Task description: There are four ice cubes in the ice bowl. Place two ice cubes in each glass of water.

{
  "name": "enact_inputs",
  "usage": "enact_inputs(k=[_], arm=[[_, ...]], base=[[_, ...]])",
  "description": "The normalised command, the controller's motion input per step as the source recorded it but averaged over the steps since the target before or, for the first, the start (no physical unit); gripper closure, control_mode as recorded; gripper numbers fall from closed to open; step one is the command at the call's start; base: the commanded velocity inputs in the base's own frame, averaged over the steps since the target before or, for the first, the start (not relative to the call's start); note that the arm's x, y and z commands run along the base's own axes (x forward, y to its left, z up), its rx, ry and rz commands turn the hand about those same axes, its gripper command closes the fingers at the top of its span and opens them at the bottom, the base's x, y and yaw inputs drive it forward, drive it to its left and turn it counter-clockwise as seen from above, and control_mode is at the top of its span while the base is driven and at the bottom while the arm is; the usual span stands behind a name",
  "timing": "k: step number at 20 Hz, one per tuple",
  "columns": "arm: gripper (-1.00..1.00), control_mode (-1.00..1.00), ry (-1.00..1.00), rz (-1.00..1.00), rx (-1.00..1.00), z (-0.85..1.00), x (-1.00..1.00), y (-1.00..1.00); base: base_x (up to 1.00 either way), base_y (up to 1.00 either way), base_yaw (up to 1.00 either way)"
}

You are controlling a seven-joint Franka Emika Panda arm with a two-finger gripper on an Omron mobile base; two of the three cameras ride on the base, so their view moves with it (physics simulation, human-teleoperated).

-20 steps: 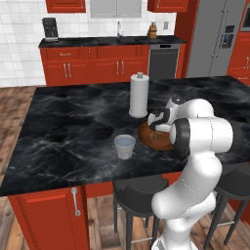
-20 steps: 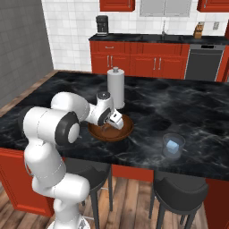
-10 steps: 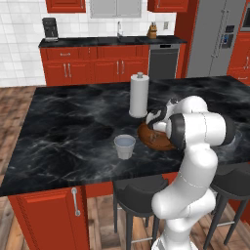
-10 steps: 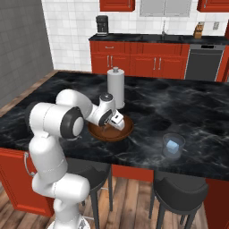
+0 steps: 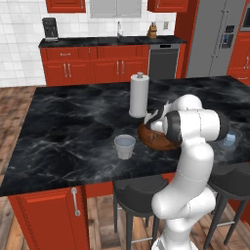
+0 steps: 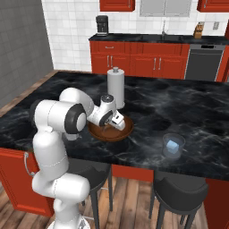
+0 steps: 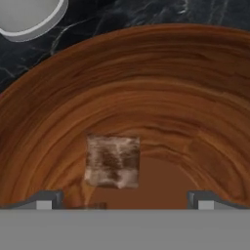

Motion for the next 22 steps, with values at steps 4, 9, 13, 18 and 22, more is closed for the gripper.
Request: enact_inputs(k=[4, 9, 13, 18, 22], arm=[[-1.00, -1.00, 0.00, 0.00, 0.01, -0.21, 0.27, 0.00], [-1.00, -1.00, 0.00, 0.00, 0.01, -0.16, 0.09, 0.00], [-1.00, -1.00, 0.00, 0.00, 0.01, -0.08, 0.10, 0.00], [-1.00, -1.00, 0.00, 0.00, 0.00, -0.01, 0.14, 0.00], [-1.00, -1.00, 0.00, 0.00, 0.00, -0.01, 0.08, 0.00]], base=[[0.00, 0.00, 0.00], [0.00, 0.00, 0.00], [0.00, 0.00, 0.00], [0.00, 0.00, 0.00], [0.00, 0.00, 0.00]])
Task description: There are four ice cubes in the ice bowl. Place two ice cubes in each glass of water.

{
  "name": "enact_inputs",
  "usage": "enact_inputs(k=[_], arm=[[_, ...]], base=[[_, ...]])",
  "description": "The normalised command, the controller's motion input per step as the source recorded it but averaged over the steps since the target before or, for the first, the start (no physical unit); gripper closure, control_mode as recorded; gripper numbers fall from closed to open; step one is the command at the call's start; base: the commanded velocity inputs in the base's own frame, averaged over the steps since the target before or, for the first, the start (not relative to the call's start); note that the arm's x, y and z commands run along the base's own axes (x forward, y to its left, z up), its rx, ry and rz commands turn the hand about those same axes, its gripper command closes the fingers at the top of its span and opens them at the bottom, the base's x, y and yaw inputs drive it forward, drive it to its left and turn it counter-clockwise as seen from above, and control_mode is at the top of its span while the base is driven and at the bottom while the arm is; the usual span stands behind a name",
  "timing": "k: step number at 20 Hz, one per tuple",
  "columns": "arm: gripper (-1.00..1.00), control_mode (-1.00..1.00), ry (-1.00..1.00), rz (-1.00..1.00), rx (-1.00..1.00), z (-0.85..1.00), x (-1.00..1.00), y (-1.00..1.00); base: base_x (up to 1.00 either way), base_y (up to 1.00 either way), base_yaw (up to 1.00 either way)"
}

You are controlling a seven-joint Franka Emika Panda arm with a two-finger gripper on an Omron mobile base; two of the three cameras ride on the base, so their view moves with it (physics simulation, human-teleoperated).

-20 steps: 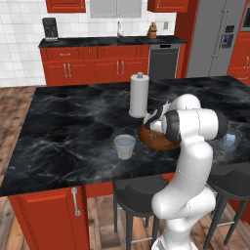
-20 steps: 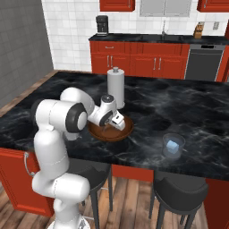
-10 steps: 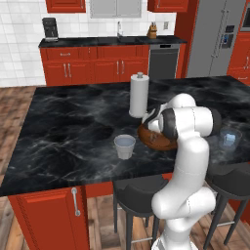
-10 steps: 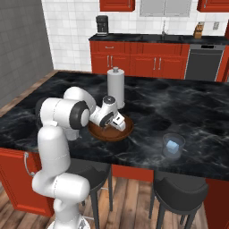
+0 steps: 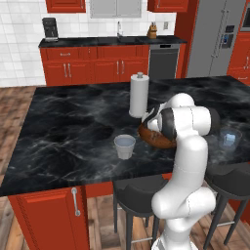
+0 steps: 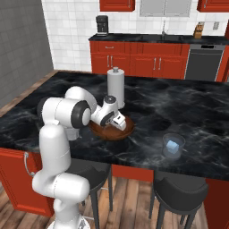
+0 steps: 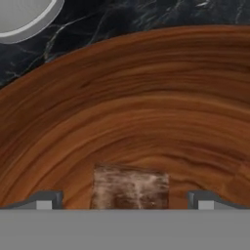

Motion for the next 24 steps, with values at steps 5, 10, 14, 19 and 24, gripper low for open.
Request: enact_inputs(k=[5, 10, 14, 19, 24], arm=[[-1.00, -1.00, 0.00, 0.00, 0.00, 0.00, 0.00, 0.00], [1.00, -1.00, 0.00, 0.00, 0.01, -0.01, -0.01, 0.00], [1.00, -1.00, 0.01, 0.00, 0.02, -0.06, 0.00, 0.00], [1.00, -1.00, 0.00, 0.00, 0.01, -0.03, 0.00, 0.00], [1.00, -1.00, 0.00, 0.00, 0.00, 0.33, -0.04, 0.00]], base=[[0.00, 0.00, 0.00], [0.00, 0.00, 0.00], [0.00, 0.00, 0.00], [0.00, 0.00, 0.00], [0.00, 0.00, 0.00]])
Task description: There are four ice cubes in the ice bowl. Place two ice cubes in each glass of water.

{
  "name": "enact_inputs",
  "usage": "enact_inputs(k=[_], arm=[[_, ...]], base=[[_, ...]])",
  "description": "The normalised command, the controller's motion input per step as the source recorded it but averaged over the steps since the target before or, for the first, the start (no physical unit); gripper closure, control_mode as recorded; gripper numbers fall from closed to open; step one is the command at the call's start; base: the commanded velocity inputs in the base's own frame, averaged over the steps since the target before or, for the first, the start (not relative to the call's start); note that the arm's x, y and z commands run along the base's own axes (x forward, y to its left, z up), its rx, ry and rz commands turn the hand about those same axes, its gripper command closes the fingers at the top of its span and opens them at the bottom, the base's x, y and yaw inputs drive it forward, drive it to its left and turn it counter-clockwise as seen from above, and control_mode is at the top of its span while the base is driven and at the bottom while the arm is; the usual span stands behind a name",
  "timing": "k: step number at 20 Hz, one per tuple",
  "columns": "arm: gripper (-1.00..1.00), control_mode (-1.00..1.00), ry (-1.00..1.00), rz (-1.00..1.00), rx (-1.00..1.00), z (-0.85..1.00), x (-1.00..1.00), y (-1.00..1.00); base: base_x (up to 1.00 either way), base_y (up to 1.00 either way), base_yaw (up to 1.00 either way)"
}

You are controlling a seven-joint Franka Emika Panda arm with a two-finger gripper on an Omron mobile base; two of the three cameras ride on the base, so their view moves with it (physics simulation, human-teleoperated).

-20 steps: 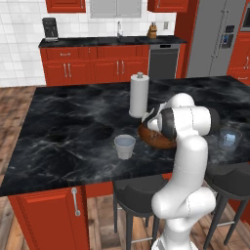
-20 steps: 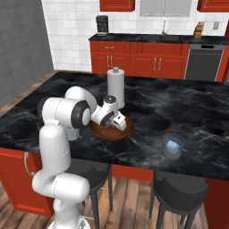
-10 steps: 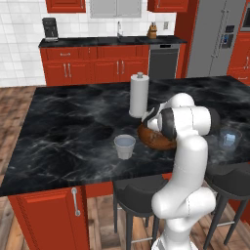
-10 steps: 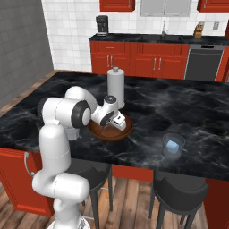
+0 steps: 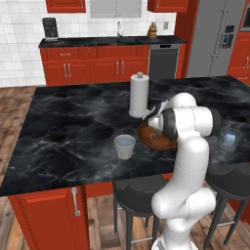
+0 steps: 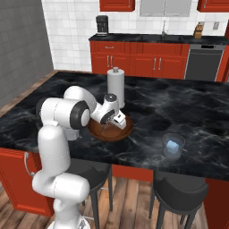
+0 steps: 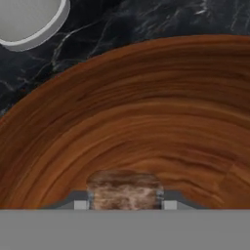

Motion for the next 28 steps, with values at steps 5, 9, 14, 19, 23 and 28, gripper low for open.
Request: enact_inputs(k=[5, 9, 14, 19, 23, 28], arm=[[1.00, -1.00, 0.04, 0.00, 0.00, 0.74, -0.24, 0.00], [1.00, -1.00, 0.09, 0.00, 0.00, 0.95, -0.21, 0.26], [1.00, -1.00, 0.14, 0.00, 0.00, 0.71, -0.47, 0.49], [1.00, -1.00, 0.21, 0.05, 0.00, 0.27, -0.65, 0.68], [1.00, -1.00, 0.15, 0.10, 0.00, 0.03, -0.40, 0.81], [1.00, -1.00, 0.13, 0.11, 0.00, 0.00, -0.23, 0.78]], base=[[0.00, 0.00, 0.00], [0.00, 0.00, 0.00], [0.00, 0.00, 0.00], [0.00, 0.00, 0.00], [0.00, 0.00, 0.00], [0.00, 0.00, 0.00]])
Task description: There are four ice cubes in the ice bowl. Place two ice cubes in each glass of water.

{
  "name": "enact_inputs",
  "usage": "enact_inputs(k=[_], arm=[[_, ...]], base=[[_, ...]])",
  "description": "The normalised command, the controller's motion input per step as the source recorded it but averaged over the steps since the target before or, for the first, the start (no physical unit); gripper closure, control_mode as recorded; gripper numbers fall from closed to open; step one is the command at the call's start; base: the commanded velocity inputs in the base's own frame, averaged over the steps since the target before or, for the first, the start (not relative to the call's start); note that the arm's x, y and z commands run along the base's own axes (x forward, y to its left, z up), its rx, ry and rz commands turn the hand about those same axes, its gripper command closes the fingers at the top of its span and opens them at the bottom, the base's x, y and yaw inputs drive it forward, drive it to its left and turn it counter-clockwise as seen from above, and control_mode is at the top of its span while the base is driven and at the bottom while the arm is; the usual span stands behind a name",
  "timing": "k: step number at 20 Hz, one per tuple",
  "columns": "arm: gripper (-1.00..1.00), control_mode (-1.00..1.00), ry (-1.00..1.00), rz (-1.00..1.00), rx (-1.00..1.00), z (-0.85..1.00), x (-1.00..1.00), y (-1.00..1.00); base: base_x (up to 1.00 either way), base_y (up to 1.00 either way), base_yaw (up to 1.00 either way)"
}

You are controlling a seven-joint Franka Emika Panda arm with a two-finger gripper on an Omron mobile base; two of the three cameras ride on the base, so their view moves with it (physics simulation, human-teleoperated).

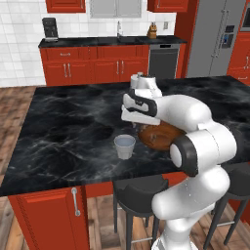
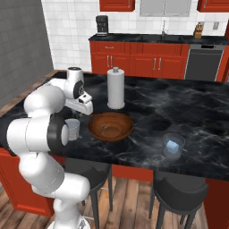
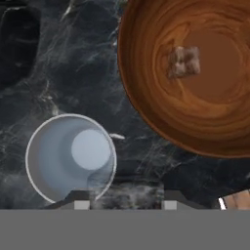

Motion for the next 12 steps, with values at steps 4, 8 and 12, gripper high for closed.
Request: enact_inputs(k=[4, 8, 12], arm=[[1.00, -1.00, 0.10, 0.07, 0.00, -0.01, 0.00, 0.62], [1.00, -1.00, 0.09, 0.04, 0.00, -0.17, 0.00, 0.61], [1.00, -1.00, 0.08, 0.01, 0.00, -0.28, 0.06, 0.18]], base=[[0.00, 0.00, 0.00], [0.00, 0.00, 0.00], [0.00, 0.00, 0.00]])
